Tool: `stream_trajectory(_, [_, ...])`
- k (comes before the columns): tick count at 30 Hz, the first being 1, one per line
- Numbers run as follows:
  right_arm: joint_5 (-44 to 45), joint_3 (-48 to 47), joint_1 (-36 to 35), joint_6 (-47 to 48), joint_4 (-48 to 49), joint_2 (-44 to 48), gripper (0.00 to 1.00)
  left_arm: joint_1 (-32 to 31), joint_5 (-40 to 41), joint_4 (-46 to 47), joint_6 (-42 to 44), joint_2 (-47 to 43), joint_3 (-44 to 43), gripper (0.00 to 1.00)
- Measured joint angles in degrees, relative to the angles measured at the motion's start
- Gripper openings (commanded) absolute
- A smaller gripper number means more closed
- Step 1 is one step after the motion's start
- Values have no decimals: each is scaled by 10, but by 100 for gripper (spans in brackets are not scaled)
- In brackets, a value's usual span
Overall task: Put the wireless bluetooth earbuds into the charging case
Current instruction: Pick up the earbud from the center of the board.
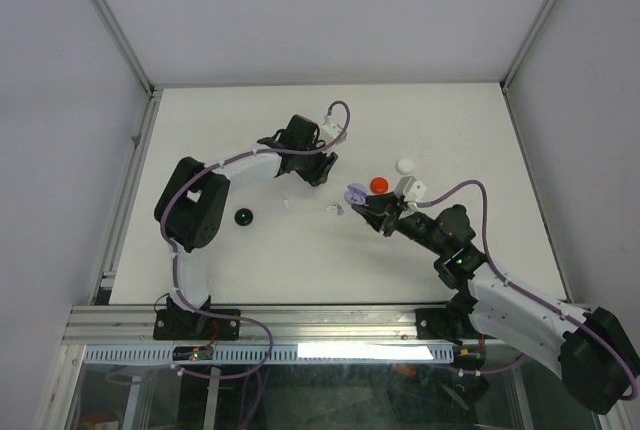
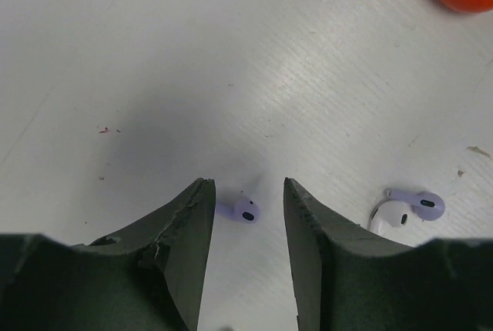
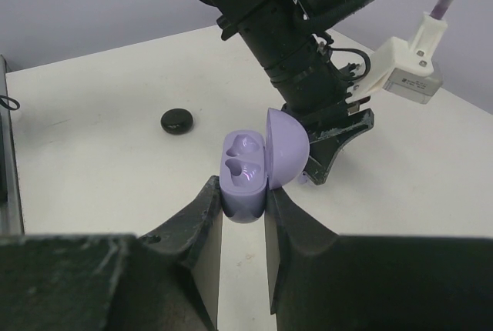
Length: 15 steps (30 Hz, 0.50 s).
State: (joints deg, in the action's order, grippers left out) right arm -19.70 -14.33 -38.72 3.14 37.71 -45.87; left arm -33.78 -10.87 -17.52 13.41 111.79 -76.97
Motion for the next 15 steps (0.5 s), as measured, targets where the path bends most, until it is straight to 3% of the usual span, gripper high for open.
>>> stream_trajectory(15, [0, 0, 0, 0, -13, 6, 9, 0, 0, -75, 6, 39, -28, 43])
